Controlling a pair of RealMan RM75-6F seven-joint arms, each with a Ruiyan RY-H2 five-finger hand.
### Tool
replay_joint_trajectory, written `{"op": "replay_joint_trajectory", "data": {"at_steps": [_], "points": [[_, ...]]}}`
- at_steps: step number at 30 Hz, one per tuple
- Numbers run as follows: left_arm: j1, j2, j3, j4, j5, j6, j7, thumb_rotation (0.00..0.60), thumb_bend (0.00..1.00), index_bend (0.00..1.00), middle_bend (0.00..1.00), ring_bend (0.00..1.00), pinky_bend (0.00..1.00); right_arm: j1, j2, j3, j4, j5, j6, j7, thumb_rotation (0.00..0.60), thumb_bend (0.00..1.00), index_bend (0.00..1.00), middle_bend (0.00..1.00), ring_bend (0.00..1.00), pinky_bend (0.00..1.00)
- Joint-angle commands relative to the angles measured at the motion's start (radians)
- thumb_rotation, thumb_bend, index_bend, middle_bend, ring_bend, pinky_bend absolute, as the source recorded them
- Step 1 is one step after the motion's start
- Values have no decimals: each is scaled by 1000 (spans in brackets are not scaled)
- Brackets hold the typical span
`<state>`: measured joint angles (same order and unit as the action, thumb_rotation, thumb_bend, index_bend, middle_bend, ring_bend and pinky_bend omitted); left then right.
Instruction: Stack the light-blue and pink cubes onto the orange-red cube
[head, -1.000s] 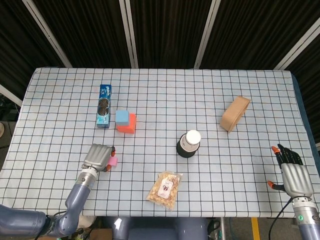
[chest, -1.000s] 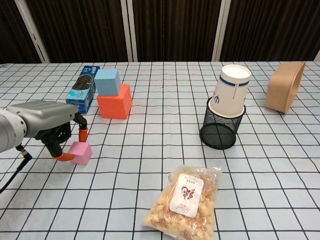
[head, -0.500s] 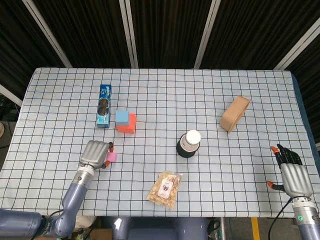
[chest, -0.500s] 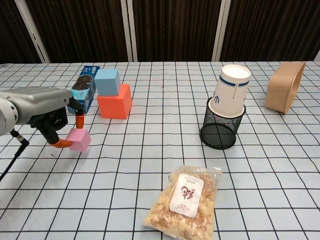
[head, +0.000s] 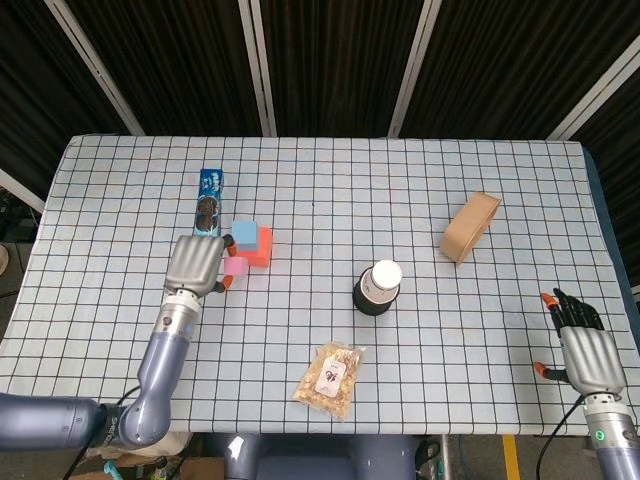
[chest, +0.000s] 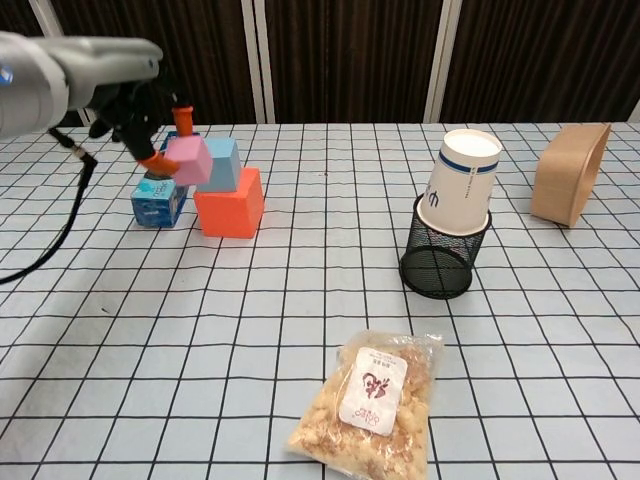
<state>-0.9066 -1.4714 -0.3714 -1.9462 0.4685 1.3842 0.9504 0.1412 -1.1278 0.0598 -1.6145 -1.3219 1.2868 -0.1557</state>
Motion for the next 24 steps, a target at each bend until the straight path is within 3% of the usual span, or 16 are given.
{"op": "replay_joint_trajectory", "data": {"at_steps": [1, 5, 14, 19, 24], "points": [[-75, -2, -99, -5, -91, 34, 40, 600, 314, 461, 868, 727, 742, 1, -1, 0, 1, 4, -2, -4, 600, 103, 71, 33, 55, 104], [-123, -12, -148, 44, -187, 47, 68, 600, 314, 464, 867, 727, 742, 3, -4, 2, 4, 10, -5, -8, 600, 103, 71, 33, 55, 104], [-162, -17, -168, 196, -296, 17, 85, 600, 315, 470, 866, 727, 740, 4, -4, 6, 7, 19, -7, -8, 600, 104, 71, 33, 55, 104], [-159, -15, -159, 264, -314, -44, 60, 600, 315, 472, 866, 726, 739, 4, -8, 5, 8, 22, -6, -18, 600, 103, 71, 33, 55, 105], [-158, -4, -182, 290, -375, -136, 27, 600, 327, 485, 865, 726, 735, 7, -14, 5, 11, 32, -12, -33, 600, 103, 71, 33, 55, 104]]}}
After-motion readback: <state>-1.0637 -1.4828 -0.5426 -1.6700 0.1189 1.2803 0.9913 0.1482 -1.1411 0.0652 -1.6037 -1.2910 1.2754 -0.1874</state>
